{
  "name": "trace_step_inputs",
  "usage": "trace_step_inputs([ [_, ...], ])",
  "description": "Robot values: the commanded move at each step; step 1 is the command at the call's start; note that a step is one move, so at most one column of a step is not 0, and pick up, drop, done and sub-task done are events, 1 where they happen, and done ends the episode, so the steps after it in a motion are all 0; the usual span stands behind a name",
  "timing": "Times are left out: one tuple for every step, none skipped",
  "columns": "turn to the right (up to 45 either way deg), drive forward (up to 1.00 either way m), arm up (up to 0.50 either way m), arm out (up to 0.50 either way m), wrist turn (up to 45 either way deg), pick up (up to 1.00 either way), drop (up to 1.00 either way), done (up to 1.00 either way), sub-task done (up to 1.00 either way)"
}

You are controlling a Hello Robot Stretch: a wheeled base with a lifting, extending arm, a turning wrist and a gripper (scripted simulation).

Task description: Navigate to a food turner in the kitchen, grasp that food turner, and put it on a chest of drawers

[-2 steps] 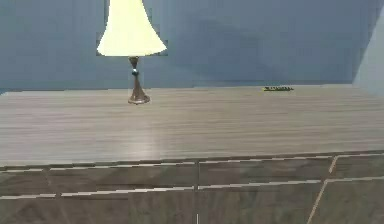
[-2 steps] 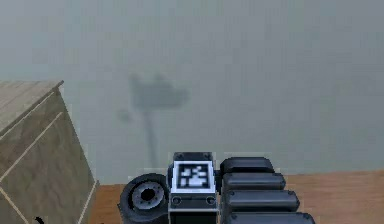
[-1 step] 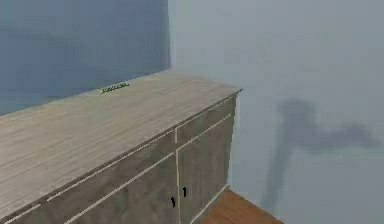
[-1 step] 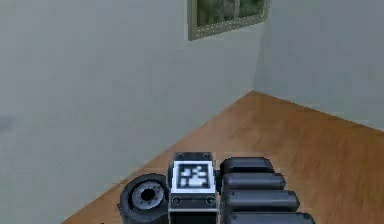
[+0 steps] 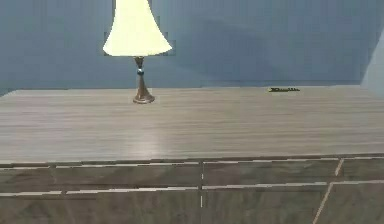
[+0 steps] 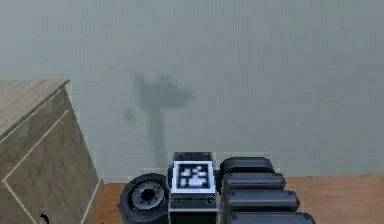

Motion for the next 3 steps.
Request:
trace_step_inputs([
  [-45.0,0.0,0.0,0.0,0.0,0.0,0.0,0.0,0.0],
  [-3.0,0.0,0.0,0.0,0.0,0.0,0.0,0.0,0.0],
  [45.0,0.0,0.0,0.0,0.0,0.0,0.0,0.0,0.0],
])
